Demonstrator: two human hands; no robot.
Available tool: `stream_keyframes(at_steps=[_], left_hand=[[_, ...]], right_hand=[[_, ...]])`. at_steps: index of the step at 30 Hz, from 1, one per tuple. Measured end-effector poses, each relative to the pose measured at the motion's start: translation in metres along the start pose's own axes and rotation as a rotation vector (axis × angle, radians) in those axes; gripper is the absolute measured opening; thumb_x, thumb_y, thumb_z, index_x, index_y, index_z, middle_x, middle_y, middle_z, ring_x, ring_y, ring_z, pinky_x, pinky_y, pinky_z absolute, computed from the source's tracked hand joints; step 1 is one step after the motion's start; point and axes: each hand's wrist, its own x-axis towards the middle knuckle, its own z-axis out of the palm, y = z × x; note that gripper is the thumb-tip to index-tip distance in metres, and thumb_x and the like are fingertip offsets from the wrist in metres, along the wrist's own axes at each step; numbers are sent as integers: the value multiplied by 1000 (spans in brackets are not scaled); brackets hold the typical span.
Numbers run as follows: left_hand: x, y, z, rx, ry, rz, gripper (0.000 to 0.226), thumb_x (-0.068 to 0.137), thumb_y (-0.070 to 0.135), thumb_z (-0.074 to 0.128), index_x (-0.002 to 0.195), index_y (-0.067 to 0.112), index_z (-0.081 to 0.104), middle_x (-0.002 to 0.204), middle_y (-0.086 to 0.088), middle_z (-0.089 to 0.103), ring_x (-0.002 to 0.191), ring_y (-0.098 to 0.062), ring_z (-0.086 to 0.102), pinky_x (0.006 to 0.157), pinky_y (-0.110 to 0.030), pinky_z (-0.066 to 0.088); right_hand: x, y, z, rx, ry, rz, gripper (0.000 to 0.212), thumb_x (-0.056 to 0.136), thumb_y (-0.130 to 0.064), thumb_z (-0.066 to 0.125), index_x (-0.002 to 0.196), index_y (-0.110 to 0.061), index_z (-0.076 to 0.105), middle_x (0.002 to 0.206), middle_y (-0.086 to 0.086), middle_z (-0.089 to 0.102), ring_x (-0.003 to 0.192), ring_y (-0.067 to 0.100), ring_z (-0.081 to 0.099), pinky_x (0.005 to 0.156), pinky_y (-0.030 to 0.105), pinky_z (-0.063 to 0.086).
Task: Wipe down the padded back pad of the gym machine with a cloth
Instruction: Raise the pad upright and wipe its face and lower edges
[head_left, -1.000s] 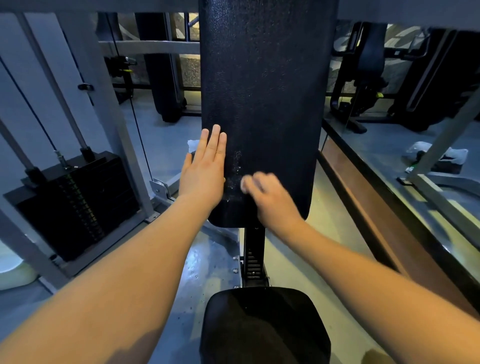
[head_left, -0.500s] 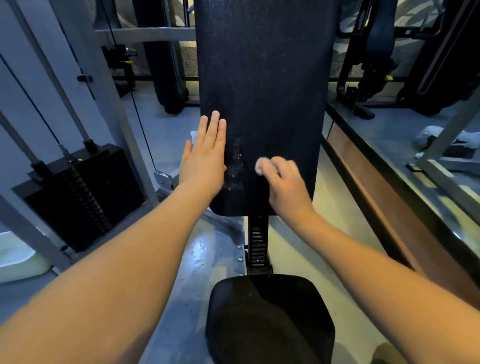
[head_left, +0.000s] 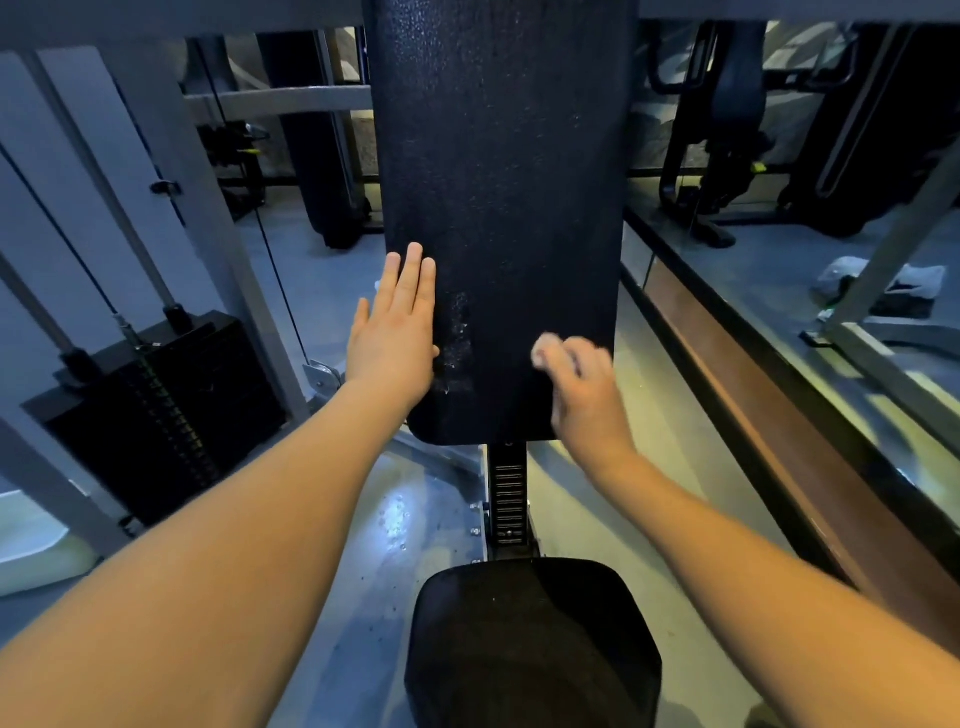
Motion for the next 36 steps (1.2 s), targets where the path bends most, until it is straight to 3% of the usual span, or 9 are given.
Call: stream_keyframes(at_steps=[6,9,13,16,19,25,27,31,36], left_hand=[[-23,-7,-6,-200,56,-88,89,91,29,69,158,15,12,158,-9,15,146,-31,16,116,-46,32],[-53,-14,12,-363,-9,-227,83,91,31,70,155,13,20,148,-10,27,137,-32,27,109,-48,39],[-81,-18,36,-468,-150,-307,75,90,34,72,149,11,32,139,-13,45,131,-31,42,106,-41,39],[-90,-13,40,-587,-181,-341,57,92,27,71,140,11,44,124,-6,55,118,-26,55,90,-28,39],[-92,-10,45,-647,-154,-344,43,94,19,68,133,12,53,110,2,56,113,-20,56,87,-23,37],[-92,-13,59,-677,-146,-379,41,98,15,60,137,12,51,119,-5,54,106,-20,57,87,-25,40],[-89,-13,59,-662,-144,-391,34,99,13,58,132,10,53,119,-7,54,104,-22,57,84,-27,40],[-80,-12,61,-607,-121,-436,8,99,12,59,105,8,55,106,-9,57,90,-24,55,77,-33,43],[-74,-12,61,-664,-82,-475,12,94,-4,54,90,6,51,94,-11,58,69,-1,49,75,-38,48]], right_hand=[[-50,-10,4,9,-346,-213,48,83,2,68,128,-11,60,112,10,58,94,30,58,61,40,56],[-5,-22,-19,-10,-220,-214,40,89,-10,50,128,-15,60,111,9,57,94,29,55,61,39,54],[84,-41,-23,-21,-37,-282,35,95,-2,52,127,-12,62,110,12,55,93,32,52,69,44,54],[116,-53,-11,-39,-33,-253,33,90,6,54,117,-11,62,108,11,52,93,30,48,68,46,52],[90,-59,10,13,-88,-252,35,81,12,55,107,-11,60,104,8,50,90,27,45,66,45,49],[-6,-42,30,20,-407,-435,47,70,17,66,104,-14,60,98,4,50,84,23,44,60,42,49],[18,-44,18,-9,-371,-456,39,78,11,62,107,-15,62,100,6,51,86,24,45,62,40,49],[95,-49,-3,-1,-57,-313,28,91,2,48,111,-12,63,106,10,53,94,28,47,73,40,49],[54,-49,26,3,-73,-268,39,80,13,55,111,-11,63,103,6,53,90,25,44,70,35,44]])
